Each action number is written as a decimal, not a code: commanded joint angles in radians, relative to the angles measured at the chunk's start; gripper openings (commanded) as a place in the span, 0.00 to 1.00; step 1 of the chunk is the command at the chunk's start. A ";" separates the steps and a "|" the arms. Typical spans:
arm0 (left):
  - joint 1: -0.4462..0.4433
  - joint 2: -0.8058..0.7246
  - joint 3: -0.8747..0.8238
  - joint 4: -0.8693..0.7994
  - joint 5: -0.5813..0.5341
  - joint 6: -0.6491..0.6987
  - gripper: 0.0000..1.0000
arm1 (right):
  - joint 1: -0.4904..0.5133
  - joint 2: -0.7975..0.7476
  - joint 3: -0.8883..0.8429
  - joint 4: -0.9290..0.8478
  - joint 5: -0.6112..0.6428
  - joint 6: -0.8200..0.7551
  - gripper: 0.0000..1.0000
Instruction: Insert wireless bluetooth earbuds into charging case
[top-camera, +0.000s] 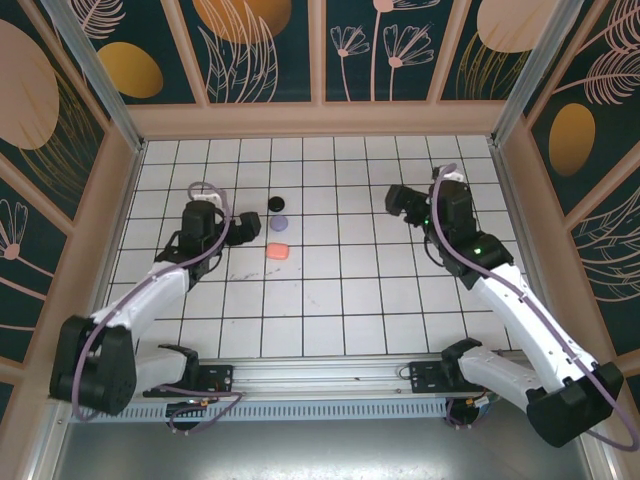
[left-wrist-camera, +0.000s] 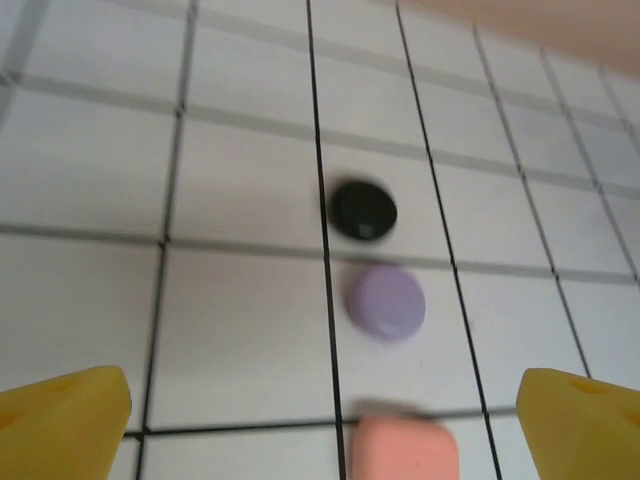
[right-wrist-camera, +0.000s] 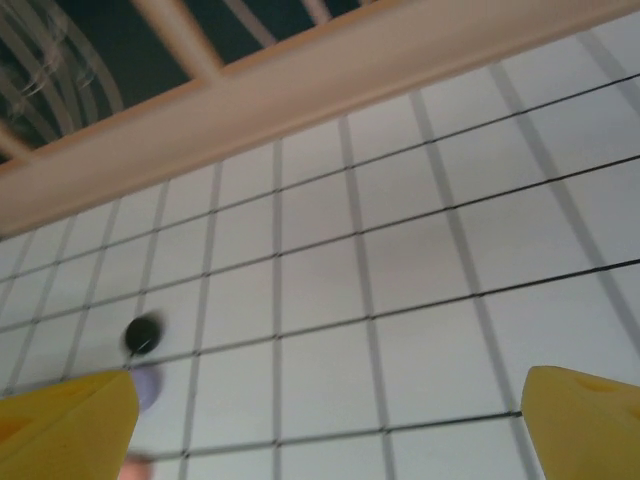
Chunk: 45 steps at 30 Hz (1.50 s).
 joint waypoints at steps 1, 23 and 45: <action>0.005 -0.114 -0.036 0.085 -0.189 0.090 0.99 | -0.086 0.021 -0.031 0.095 0.163 -0.076 0.99; 0.140 0.112 -0.495 1.169 -0.282 0.405 0.99 | -0.375 0.428 -0.711 1.495 0.064 -0.398 0.99; 0.268 0.343 -0.396 1.183 -0.079 0.332 0.99 | -0.461 0.544 -0.730 1.608 -0.251 -0.411 0.99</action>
